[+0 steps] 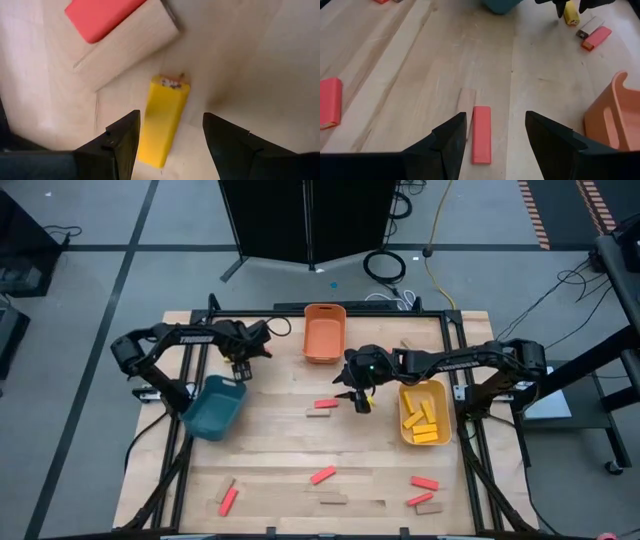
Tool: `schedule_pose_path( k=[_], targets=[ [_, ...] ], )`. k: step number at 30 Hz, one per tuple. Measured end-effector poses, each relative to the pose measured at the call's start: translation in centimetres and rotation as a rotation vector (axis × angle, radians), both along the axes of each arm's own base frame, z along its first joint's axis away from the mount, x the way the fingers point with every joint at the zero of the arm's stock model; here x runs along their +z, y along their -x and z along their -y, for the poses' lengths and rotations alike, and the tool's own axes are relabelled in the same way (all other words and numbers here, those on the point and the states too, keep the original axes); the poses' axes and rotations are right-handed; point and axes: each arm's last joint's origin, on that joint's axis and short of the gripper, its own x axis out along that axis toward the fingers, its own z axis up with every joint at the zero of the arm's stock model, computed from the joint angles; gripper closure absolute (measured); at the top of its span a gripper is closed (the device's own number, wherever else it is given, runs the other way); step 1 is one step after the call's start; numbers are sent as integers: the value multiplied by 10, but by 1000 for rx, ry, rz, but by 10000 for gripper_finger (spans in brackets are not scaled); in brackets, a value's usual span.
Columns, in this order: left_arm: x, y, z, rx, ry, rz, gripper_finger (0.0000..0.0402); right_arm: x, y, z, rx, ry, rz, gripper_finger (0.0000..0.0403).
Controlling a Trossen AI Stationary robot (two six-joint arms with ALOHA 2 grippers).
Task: Sort blocks
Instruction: Put the yellow block into the yellow bin
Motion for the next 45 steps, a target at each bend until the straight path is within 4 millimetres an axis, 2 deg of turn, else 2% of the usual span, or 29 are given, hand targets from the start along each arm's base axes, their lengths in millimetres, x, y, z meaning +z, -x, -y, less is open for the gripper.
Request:
schedule_pose_path(
  k=[8, 13, 25, 34, 45],
  targets=[
    [16, -5, -3, 28, 10, -13, 187, 0, 0, 0, 8, 12, 2, 206],
    [16, -2, -6, -10, 19, -24, 187, 0, 0, 0, 8, 12, 2, 206],
    [3, 10, -27, -3, 52, 4, 187, 0, 0, 0, -2, -4, -3, 206],
    [-12, 9, -31, -2, 125, -16, 187, 0, 0, 0, 1, -3, -4, 206],
    [-13, 10, -30, 14, 134, -24, 188, 0, 0, 0, 9, 11, 2, 206]
  ],
)
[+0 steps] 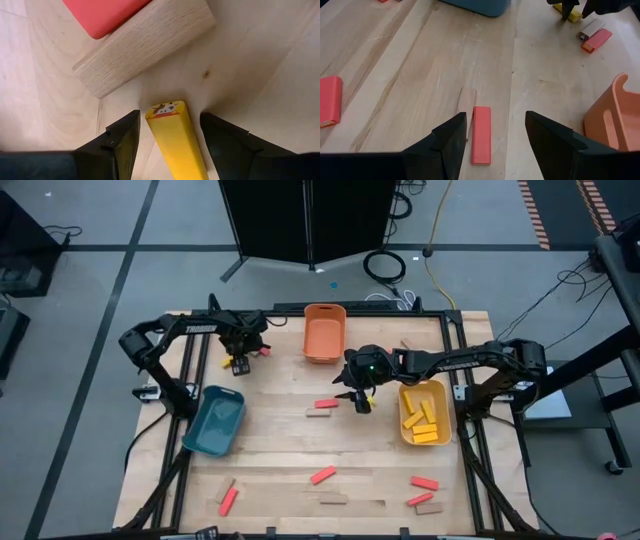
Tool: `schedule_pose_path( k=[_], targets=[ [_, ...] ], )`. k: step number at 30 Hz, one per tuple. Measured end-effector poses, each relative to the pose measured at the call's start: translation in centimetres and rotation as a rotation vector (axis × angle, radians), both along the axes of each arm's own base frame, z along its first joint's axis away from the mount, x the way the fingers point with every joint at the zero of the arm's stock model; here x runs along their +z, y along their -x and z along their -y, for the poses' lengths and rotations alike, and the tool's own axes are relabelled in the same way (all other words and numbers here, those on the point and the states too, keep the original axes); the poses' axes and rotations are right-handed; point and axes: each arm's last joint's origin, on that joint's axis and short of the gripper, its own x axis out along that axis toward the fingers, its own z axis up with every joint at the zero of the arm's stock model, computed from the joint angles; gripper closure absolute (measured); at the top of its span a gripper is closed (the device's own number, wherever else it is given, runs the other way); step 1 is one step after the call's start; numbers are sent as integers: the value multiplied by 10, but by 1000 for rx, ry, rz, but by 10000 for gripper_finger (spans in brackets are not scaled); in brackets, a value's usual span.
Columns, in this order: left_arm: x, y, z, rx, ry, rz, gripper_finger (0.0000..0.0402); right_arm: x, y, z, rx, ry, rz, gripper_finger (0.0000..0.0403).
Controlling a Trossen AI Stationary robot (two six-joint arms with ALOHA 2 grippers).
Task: Sort blocks
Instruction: Put the yellow block into the yellow bin
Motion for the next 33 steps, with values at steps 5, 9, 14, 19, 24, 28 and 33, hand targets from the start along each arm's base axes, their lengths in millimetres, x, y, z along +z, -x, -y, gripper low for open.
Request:
schedule_pose_path(
  k=[5, 9, 14, 19, 24, 28, 33],
  targets=[
    [0, 0, 1, 28, 14, 9, 215, 0, 0, 0, 0, 0, 0, 206],
    [0, 0, 1, 54, 20, 12, 252, 0, 0, 0, 0, 0, 0, 206],
    [9, -4, -2, 79, 36, 17, 294, 0, 0, 0, -1, 0, 0, 206],
    [30, -11, -4, 84, 68, 142, 312, 0, 0, 0, -1, 1, 0, 206],
    [65, -17, 3, 90, 170, 444, 314, 0, 0, 0, -1, 1, 0, 206],
    [98, -20, 20, 22, 339, 905, 315, -1, 1, 0, 0, -2, -15, 206],
    [124, -17, 58, -165, 265, 1274, 316, 5, -3, 0, -58, -76, 48, 206]
  ],
)
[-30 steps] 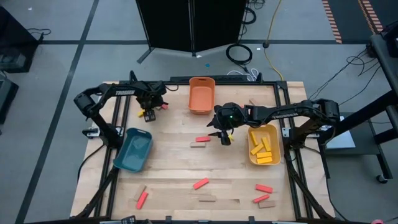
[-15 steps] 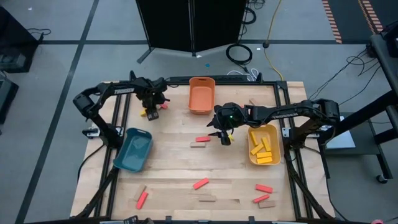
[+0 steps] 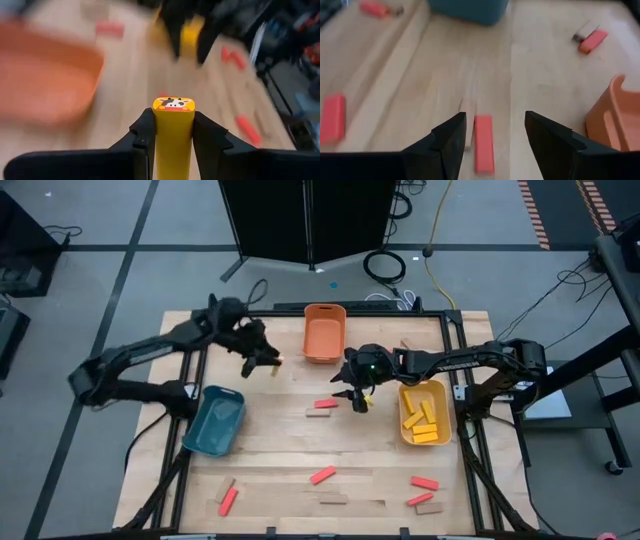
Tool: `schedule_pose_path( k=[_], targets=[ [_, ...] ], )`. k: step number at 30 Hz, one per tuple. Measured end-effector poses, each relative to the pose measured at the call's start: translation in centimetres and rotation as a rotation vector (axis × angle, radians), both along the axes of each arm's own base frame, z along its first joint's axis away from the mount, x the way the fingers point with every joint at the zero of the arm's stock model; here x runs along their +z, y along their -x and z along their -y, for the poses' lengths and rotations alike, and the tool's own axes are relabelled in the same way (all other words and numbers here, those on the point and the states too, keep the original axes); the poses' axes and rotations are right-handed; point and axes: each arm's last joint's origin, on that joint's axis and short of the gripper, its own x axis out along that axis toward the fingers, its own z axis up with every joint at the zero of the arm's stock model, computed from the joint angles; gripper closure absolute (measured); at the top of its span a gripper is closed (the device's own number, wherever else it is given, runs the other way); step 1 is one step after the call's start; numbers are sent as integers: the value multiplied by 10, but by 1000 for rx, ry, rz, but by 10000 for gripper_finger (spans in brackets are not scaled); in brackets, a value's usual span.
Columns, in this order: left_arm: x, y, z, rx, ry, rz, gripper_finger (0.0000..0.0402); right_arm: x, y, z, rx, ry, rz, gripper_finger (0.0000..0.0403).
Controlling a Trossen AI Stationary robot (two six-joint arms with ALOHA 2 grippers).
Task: Sort blocks
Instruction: Put the yellow block into the yellow bin
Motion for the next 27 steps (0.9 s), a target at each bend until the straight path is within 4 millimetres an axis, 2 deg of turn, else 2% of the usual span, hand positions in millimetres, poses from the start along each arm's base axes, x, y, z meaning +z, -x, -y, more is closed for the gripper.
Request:
schedule_pose_path(
  k=[5, 10, 17, 27],
  targets=[
    [8, 0, 40, 15, -189, 406, 312, 18, -9, -1, -55, -90, 201, 206],
    [-4, 3, 69, 91, -330, 696, 310, 39, -15, -6, -49, -124, 413, 206],
    [-20, -4, 80, 100, -367, 707, 308, 47, -17, -8, -153, -47, 505, 196],
    [-15, -16, 77, 91, -412, 748, 308, 48, -18, -20, -124, -35, 512, 95]
  ],
)
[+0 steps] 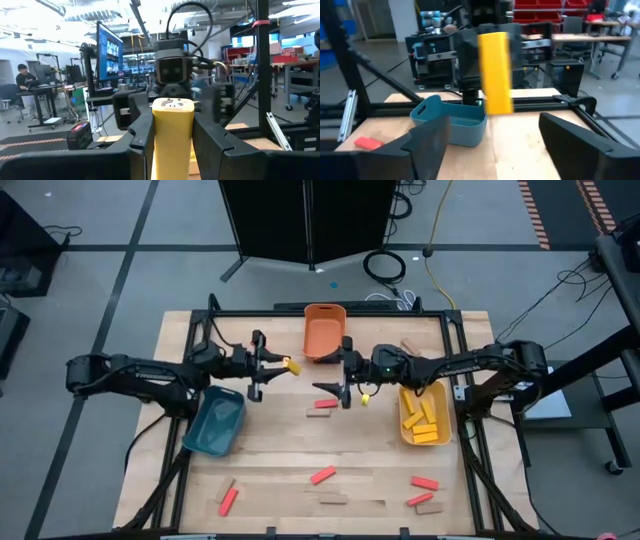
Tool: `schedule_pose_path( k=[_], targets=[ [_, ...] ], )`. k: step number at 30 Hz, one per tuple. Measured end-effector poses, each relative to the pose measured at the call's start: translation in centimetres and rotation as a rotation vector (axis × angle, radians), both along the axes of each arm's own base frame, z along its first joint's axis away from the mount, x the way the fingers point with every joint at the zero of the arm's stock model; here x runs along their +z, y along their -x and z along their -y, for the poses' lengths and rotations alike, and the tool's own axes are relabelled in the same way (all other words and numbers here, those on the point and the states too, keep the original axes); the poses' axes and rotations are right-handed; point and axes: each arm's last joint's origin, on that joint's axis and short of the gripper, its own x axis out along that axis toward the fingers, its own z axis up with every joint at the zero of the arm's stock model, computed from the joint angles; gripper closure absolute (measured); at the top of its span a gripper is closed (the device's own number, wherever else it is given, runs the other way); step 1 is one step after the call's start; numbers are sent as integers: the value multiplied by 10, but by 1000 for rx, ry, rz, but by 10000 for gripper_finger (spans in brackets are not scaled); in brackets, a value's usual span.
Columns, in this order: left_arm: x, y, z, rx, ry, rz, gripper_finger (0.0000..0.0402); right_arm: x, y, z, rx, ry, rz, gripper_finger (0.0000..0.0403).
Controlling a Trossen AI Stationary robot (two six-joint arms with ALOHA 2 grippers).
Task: Sort blocks
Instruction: Put the yellow block into the yellow bin
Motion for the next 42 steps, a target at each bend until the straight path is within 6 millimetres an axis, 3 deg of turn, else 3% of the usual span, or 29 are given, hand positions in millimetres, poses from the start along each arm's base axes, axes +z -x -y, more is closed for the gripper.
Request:
schedule_pose_path(
  k=[4, 13, 23, 30, 42],
  targets=[
    [2, -13, 0, -18, 8, -1, 308, 0, 0, -7, -37, 91, -5, 76],
    [-2, -54, 4, -71, 16, -50, 308, 0, -1, -16, -112, 155, -16, 74],
    [0, -71, 9, -96, 7, -50, 308, -10, 0, -18, -105, 103, -107, 80],
    [1, -72, 10, -67, -11, -39, 308, -10, 0, -17, -112, 98, -107, 124],
    [-3, -72, 9, -36, -96, -73, 295, -9, 0, -16, -163, 54, -99, 235]
  ],
)
